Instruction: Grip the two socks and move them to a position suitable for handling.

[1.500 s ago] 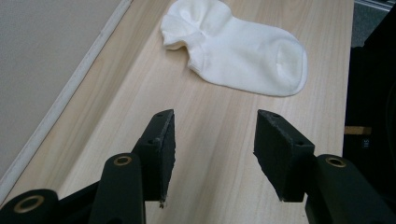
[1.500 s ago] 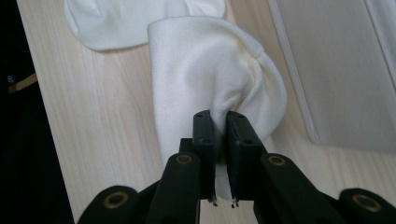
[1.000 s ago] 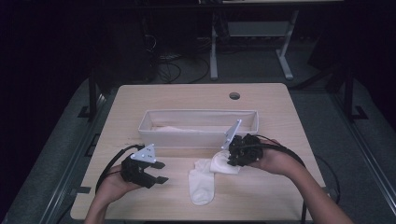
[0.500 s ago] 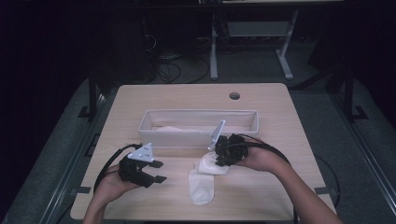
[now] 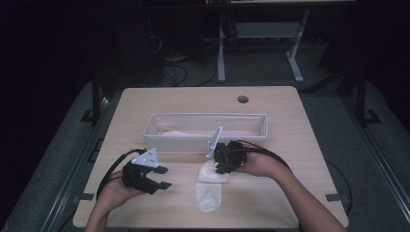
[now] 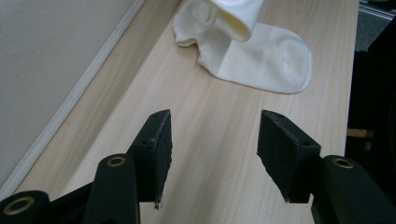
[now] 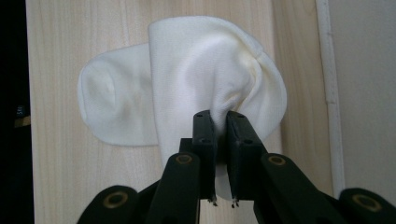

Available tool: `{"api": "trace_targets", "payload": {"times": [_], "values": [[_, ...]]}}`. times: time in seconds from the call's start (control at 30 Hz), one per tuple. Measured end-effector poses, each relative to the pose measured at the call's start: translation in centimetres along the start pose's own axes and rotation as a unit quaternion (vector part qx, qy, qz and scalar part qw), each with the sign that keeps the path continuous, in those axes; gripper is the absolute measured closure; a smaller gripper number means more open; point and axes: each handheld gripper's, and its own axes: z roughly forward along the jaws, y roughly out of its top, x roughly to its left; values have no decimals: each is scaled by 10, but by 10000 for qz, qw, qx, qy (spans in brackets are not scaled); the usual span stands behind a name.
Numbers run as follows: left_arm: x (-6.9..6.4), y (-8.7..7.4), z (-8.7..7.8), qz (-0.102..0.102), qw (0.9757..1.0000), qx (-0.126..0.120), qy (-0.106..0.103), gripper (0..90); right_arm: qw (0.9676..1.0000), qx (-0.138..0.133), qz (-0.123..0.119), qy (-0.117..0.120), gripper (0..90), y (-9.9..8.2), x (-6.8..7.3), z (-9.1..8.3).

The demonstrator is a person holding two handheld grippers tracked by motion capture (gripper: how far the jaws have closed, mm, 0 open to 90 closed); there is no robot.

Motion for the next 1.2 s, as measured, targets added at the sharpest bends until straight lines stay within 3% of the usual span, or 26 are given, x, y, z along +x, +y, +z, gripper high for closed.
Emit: {"api": "trace_targets", "payload": {"times": [1.2], "values": [[1, -1, -2, -36, 10000, -50, -28, 447, 9995, 220, -205, 129, 819, 13, -4, 32]]}}
